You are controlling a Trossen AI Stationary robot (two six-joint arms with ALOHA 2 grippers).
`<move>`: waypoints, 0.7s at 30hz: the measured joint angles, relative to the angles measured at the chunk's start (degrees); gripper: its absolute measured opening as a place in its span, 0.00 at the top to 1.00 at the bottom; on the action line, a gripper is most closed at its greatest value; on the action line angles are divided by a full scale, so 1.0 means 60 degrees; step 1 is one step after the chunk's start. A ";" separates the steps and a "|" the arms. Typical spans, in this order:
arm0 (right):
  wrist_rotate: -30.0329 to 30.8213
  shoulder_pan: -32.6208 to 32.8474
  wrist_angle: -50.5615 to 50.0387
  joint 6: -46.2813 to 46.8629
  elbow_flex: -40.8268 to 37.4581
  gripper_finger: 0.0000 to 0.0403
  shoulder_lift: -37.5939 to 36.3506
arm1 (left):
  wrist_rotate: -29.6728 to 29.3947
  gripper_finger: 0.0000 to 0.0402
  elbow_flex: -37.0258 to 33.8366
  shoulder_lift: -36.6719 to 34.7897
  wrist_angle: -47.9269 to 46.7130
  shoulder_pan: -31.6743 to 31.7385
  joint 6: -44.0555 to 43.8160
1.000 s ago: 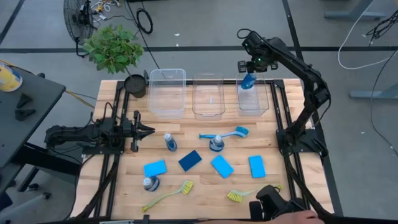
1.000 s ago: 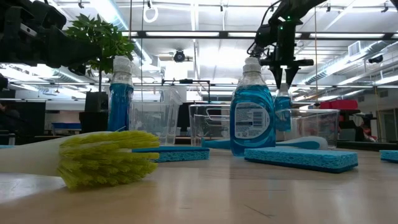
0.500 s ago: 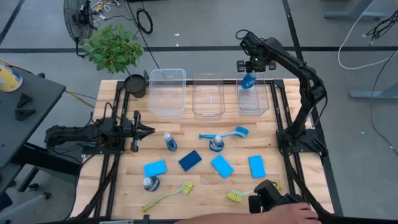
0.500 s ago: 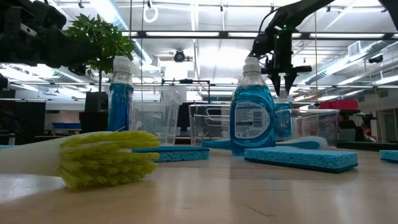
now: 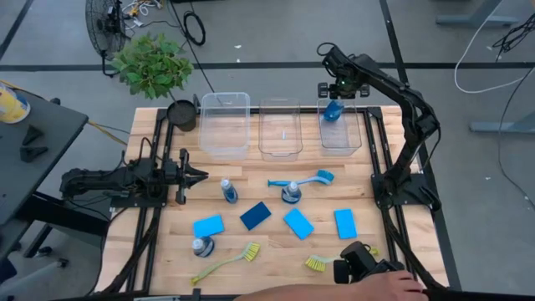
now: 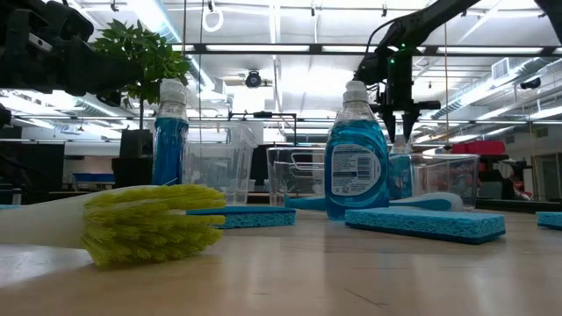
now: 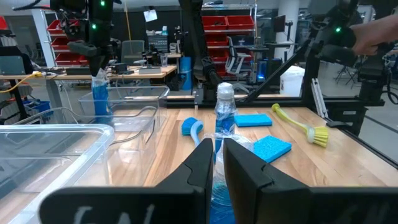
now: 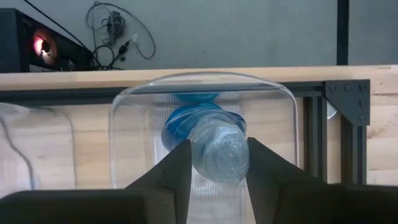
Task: Pick & Place Kitchen Sink Supplies
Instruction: Put the blue detergent into the right transparent bin
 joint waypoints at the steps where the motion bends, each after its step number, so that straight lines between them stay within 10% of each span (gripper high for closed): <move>1: 0.0025 0.0000 0.0003 0.0009 -0.0063 0.71 0.0000 | -0.0003 0.89 0.0000 0.0000 0.0001 -0.0001 -0.0003; 21: 0.0004 0.0000 0.0387 -0.0139 -0.0224 0.67 -0.0011 | 0.0000 0.89 0.0000 0.0000 0.0004 0.0000 0.0000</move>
